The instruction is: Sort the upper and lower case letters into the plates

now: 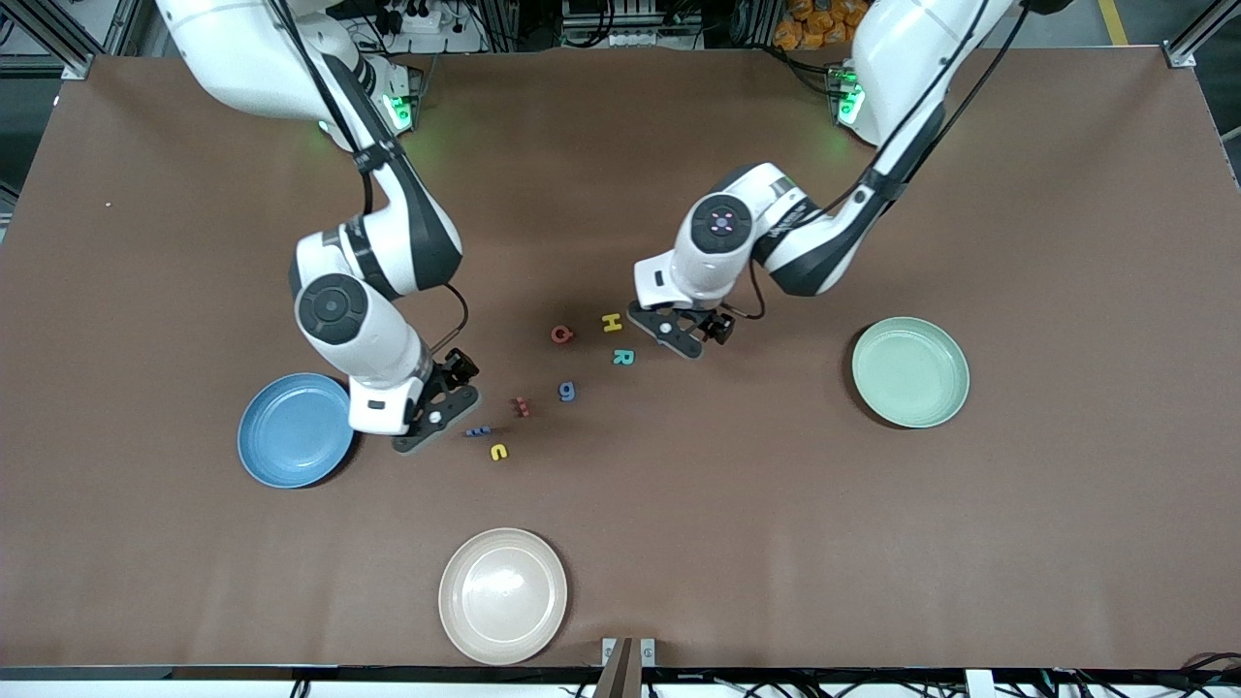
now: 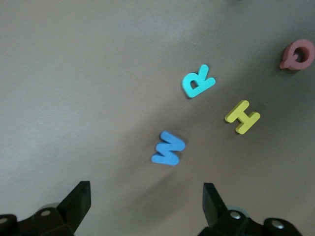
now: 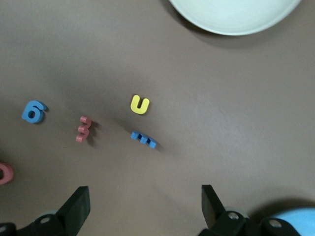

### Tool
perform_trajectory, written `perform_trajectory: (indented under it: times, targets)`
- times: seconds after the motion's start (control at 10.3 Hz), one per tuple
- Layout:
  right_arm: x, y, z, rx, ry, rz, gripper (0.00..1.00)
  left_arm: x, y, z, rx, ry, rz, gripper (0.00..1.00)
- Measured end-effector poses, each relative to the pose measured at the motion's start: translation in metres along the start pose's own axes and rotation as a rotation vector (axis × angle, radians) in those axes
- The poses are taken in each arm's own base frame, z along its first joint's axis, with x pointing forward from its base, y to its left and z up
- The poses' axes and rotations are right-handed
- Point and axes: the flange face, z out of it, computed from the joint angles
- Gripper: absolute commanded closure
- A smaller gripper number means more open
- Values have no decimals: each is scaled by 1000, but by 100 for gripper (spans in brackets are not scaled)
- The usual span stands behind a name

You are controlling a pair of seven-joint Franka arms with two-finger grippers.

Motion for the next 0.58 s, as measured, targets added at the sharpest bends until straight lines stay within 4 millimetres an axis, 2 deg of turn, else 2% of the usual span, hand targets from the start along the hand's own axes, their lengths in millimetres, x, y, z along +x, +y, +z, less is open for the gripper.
perform_trajectory:
  times: [0.1,0.29,0.39,0.58]
  targets:
    - [1,-1,12,-2,1,-68,0,-3,11,14,41,-1,-2,0]
    - [2,1,29,-6,1,-182,0,-7,21,37,81,-7,-12,3]
    - [4,1,36,-7,1,-233,0,-8,23,43,80,-10,-12,17]
    - [7,2,48,-5,-6,-299,0,-6,25,44,68,9,-10,15]
